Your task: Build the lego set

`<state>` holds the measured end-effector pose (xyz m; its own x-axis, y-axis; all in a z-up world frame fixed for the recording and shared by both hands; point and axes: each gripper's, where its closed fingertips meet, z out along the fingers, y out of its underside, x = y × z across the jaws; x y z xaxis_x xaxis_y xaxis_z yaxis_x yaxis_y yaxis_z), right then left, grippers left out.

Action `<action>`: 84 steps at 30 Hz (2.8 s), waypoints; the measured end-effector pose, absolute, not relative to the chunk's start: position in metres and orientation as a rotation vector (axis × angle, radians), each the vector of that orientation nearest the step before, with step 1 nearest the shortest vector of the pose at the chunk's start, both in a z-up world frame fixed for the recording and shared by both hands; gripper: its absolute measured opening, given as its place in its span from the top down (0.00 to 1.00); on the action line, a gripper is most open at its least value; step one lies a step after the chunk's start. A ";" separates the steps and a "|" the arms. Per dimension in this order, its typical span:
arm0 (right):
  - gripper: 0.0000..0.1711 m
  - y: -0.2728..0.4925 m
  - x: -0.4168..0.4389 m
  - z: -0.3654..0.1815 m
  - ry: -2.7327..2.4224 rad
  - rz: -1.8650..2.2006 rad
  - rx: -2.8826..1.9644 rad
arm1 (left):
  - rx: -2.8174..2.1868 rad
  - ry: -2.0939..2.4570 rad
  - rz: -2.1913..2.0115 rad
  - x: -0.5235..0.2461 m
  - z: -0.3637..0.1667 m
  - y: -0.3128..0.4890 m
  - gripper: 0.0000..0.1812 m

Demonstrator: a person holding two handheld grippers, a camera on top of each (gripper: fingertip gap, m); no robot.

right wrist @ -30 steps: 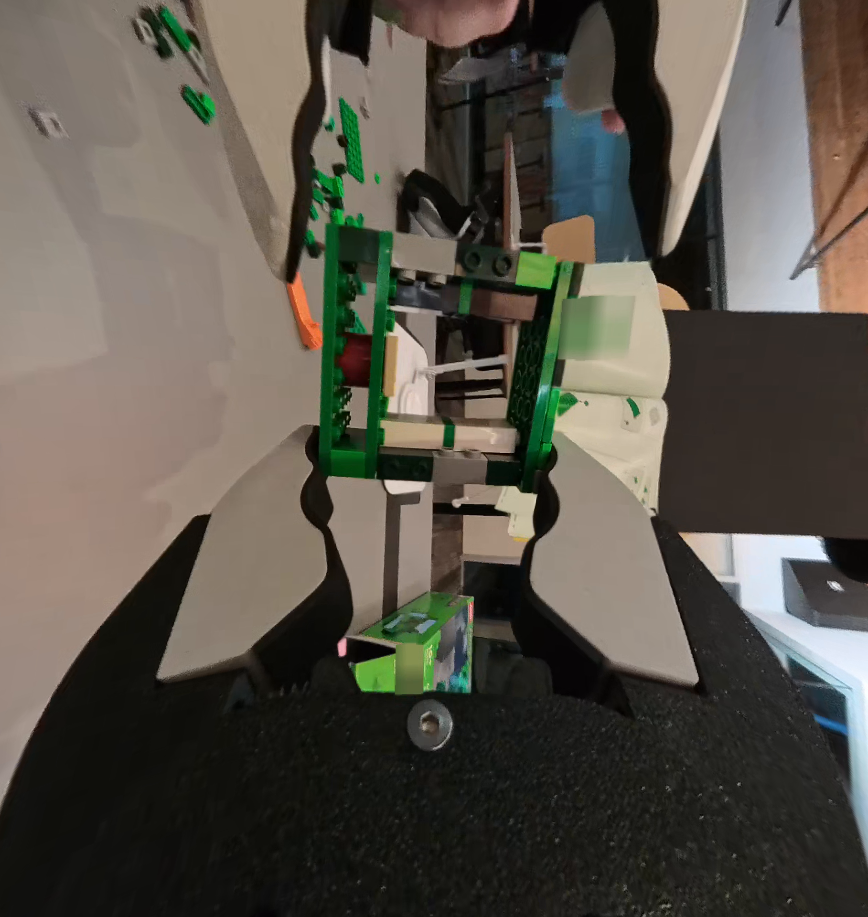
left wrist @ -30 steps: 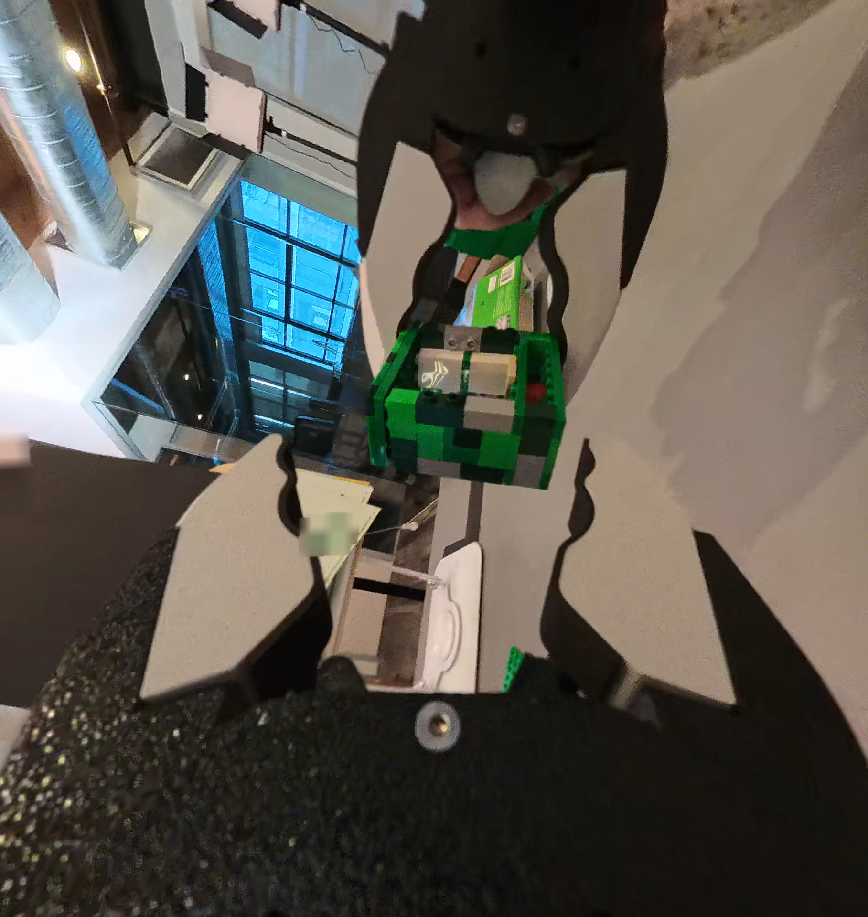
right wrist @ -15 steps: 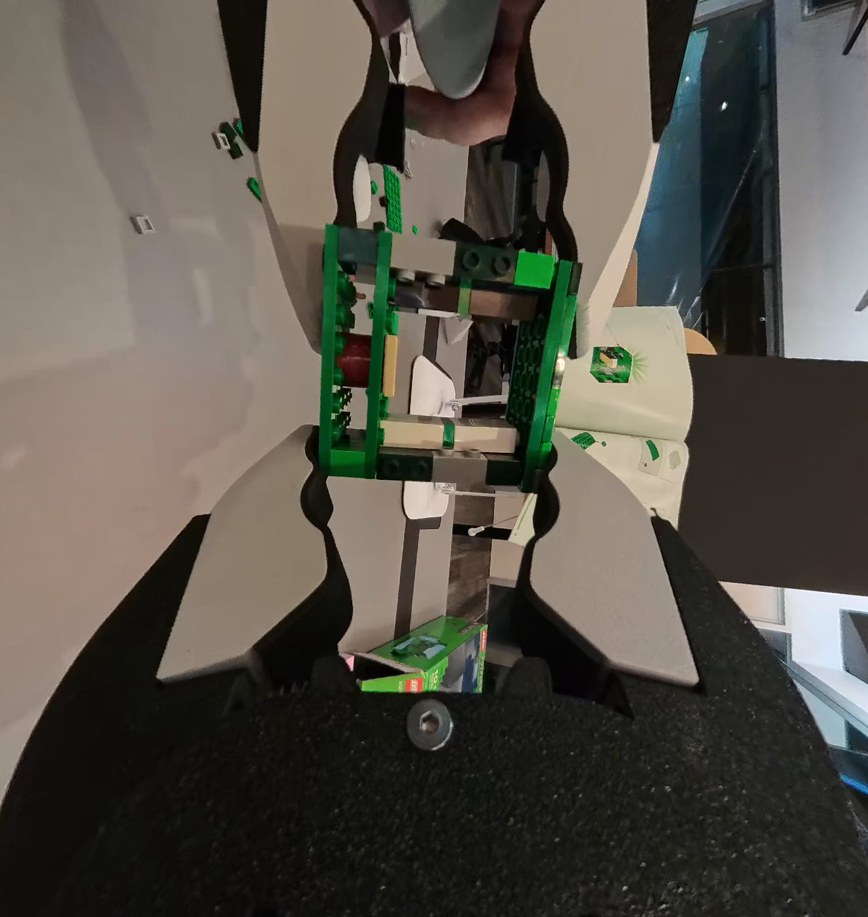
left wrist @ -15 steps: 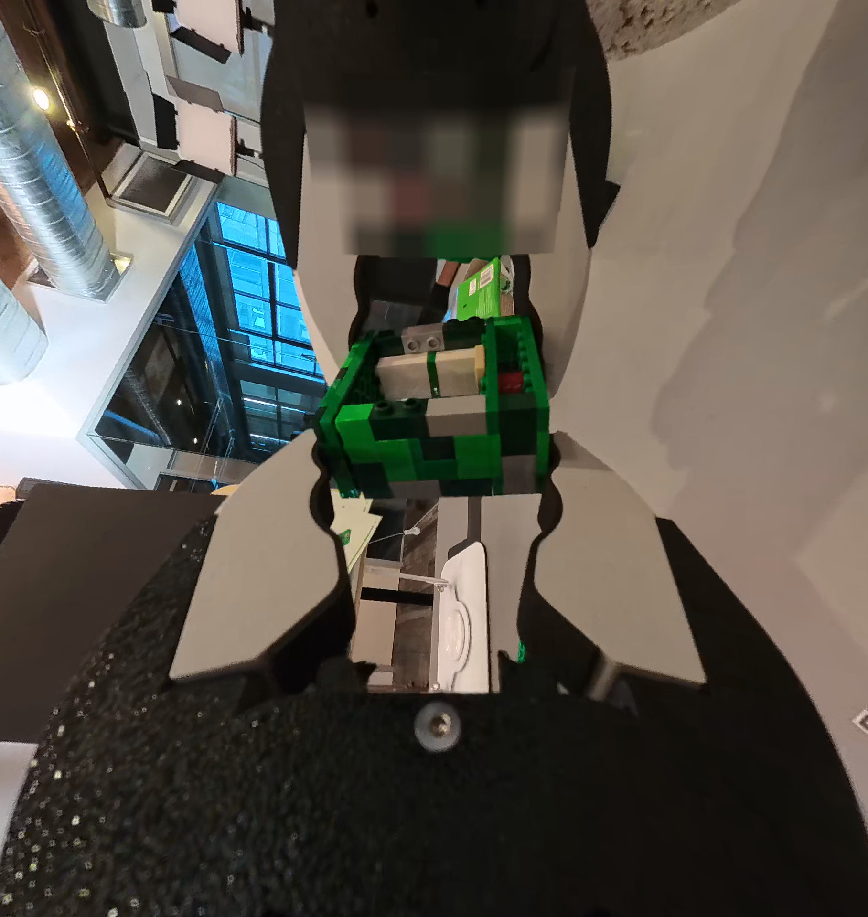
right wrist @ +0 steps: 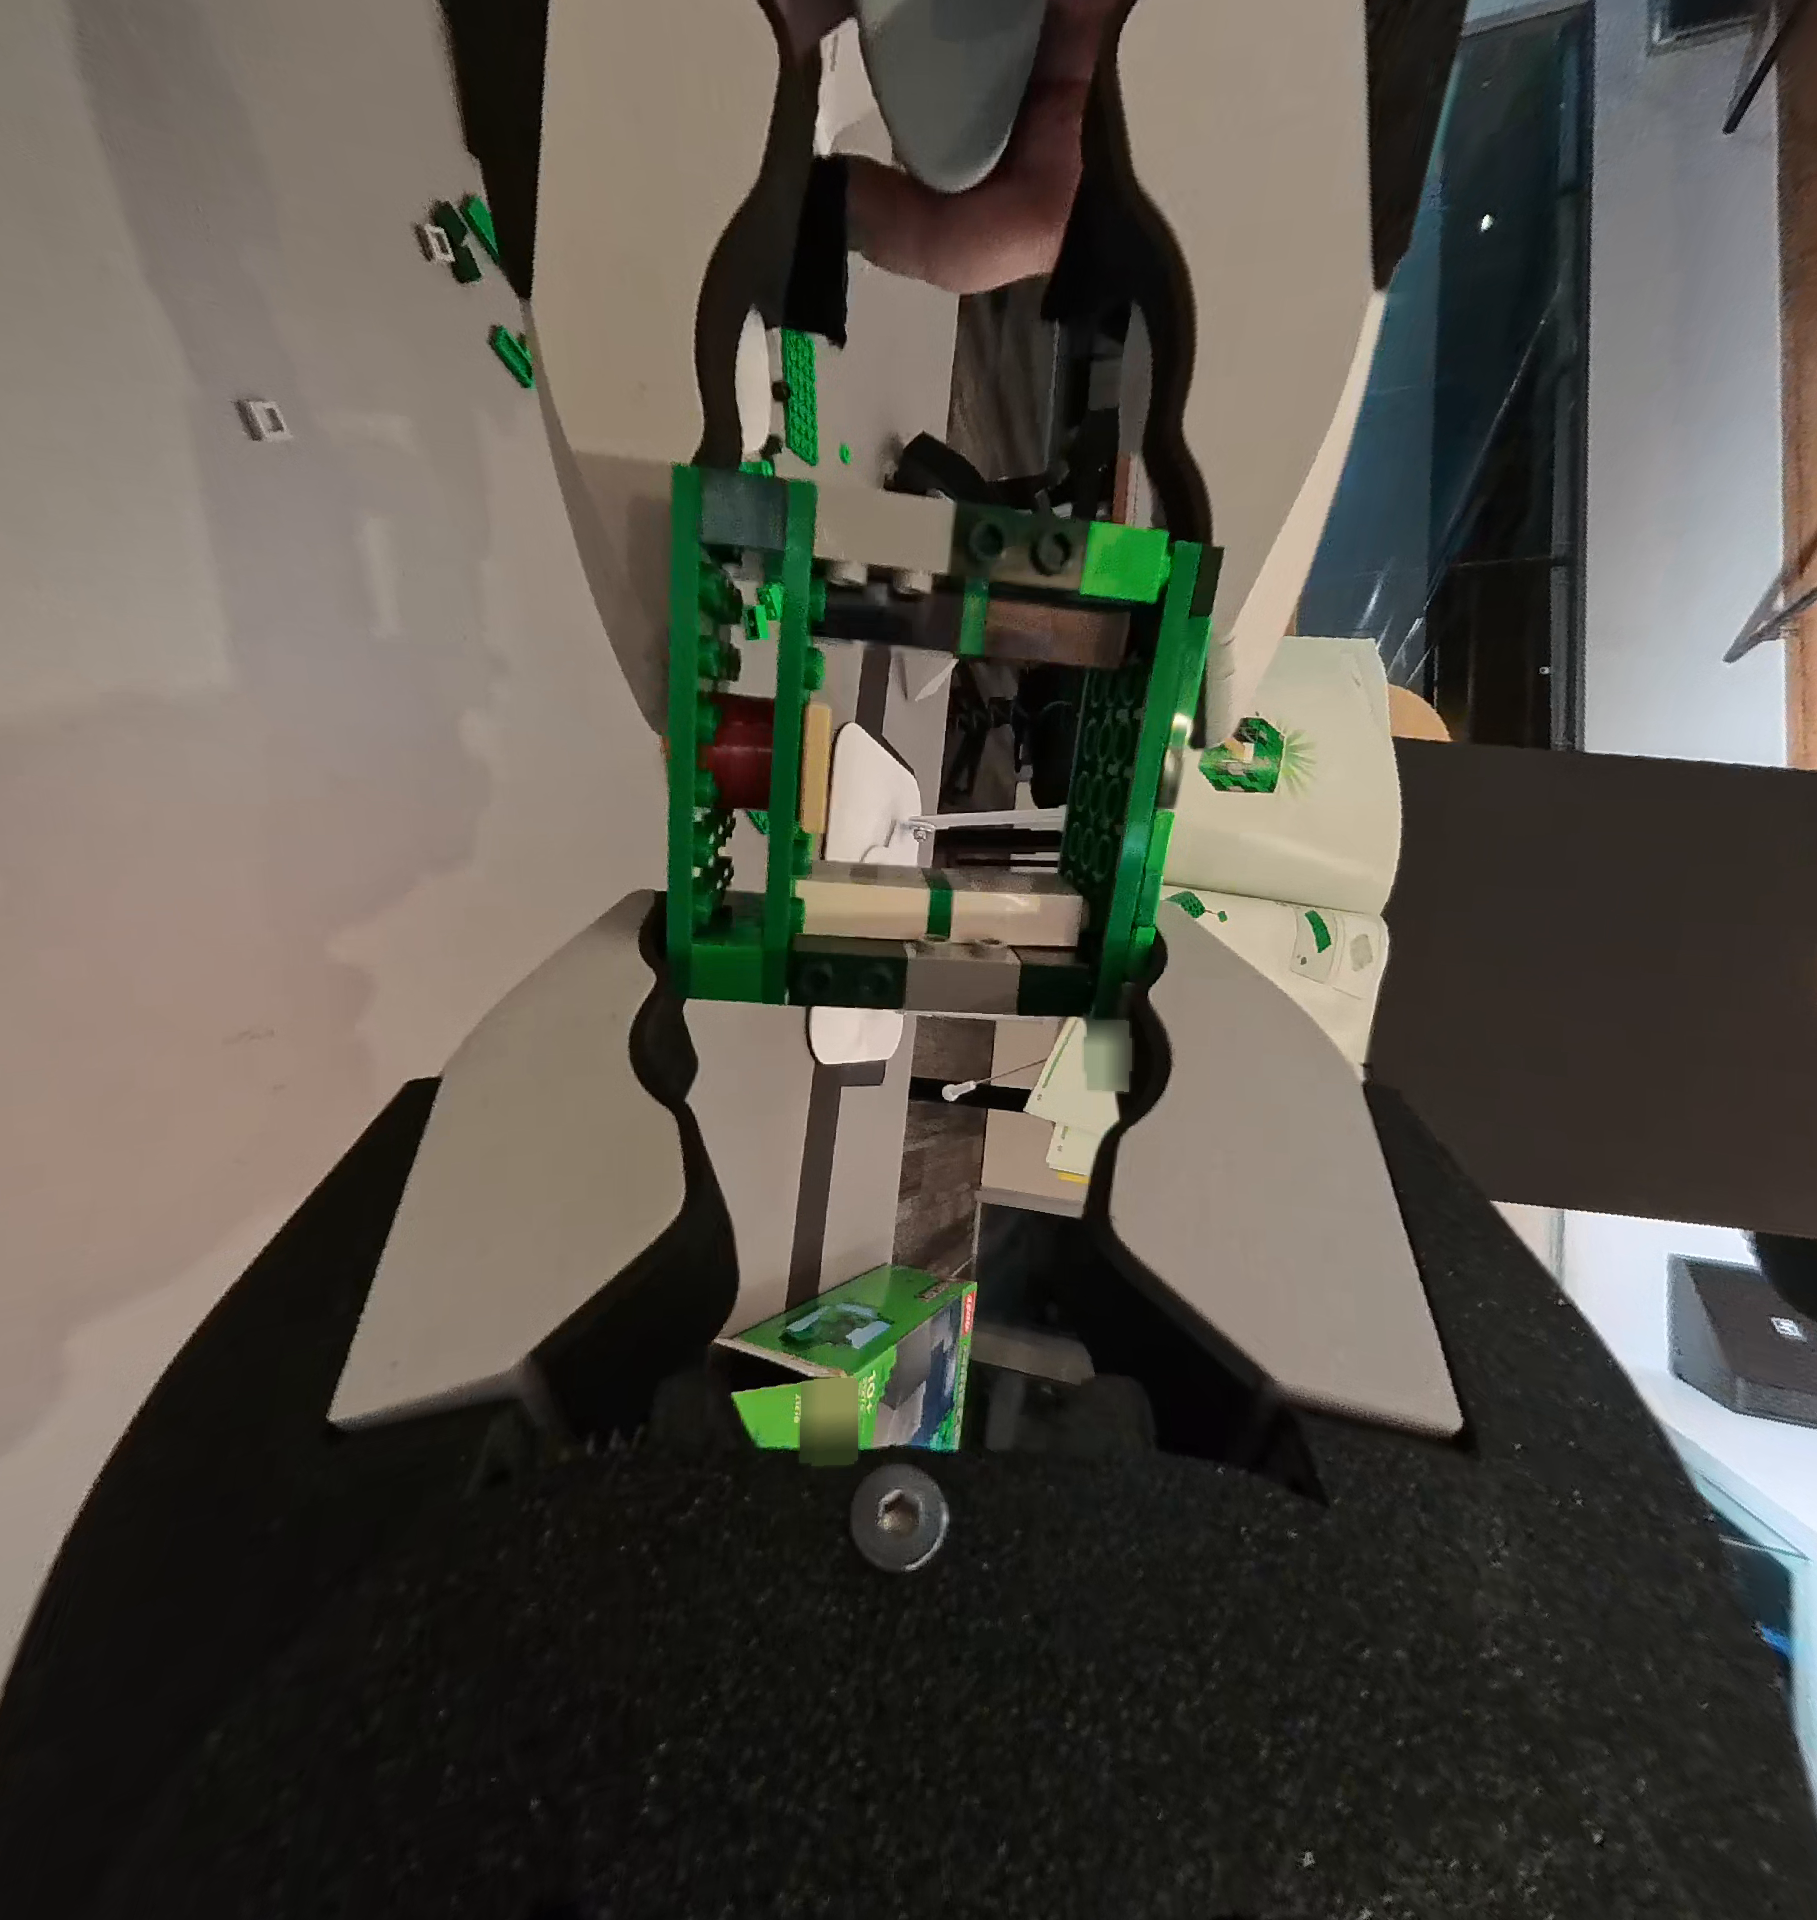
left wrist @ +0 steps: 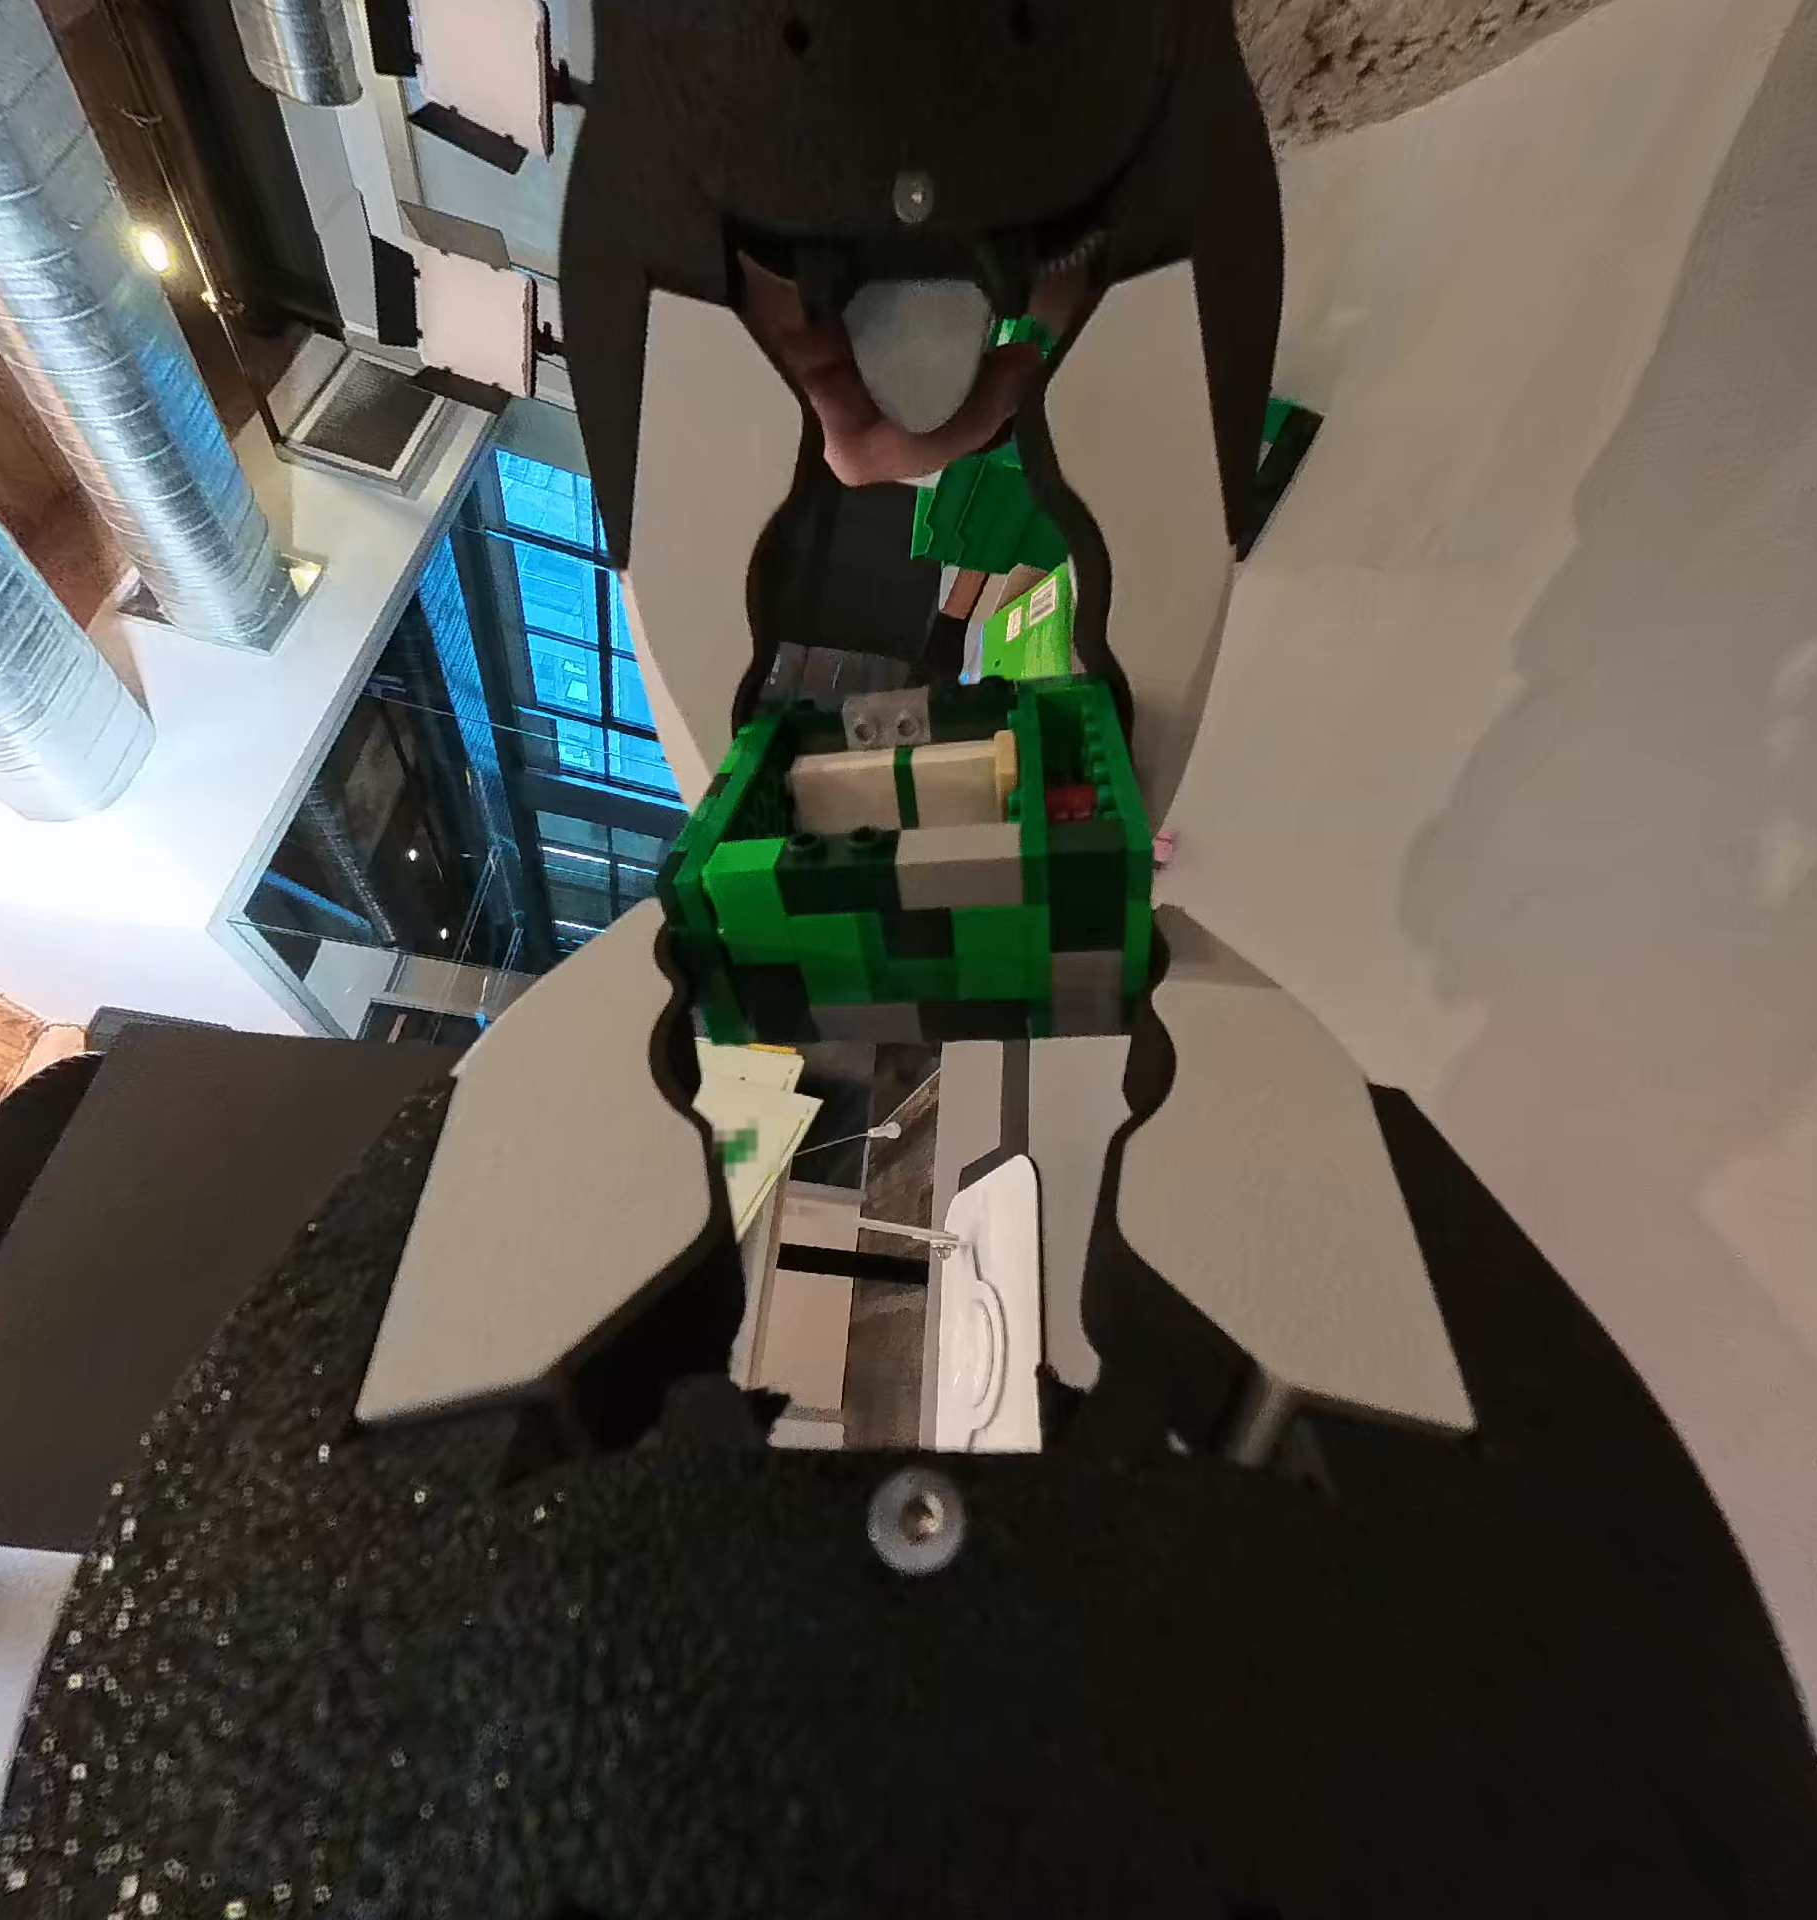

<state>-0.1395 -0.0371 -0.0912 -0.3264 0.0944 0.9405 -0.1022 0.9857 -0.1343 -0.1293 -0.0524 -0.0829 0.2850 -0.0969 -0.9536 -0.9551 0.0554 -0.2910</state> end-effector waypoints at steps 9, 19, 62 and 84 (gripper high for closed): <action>0.53 -0.032 -0.145 -0.093 -1.876 0.188 0.000 | -1.317 1.094 0.832 -0.111 -0.075 -0.057 0.56; 0.53 -0.038 -0.143 -0.089 -1.856 0.243 0.011 | -1.314 1.108 0.841 -0.113 -0.073 -0.061 0.56; 0.53 -0.109 -0.090 -0.067 -2.324 2.398 -0.452 | -1.123 1.095 0.867 -0.105 -0.039 -0.082 0.57; 0.76 -0.125 -0.078 -0.066 -2.331 2.374 -0.253 | -1.048 1.134 0.837 -0.088 -0.038 -0.087 0.57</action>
<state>-0.0784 -0.1247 -0.0657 -0.9696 -0.0331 -0.2425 0.2431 -0.0143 -0.9699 -0.0879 -0.0874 -0.0381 0.2370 0.0120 -0.9714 -0.9248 0.3092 -0.2218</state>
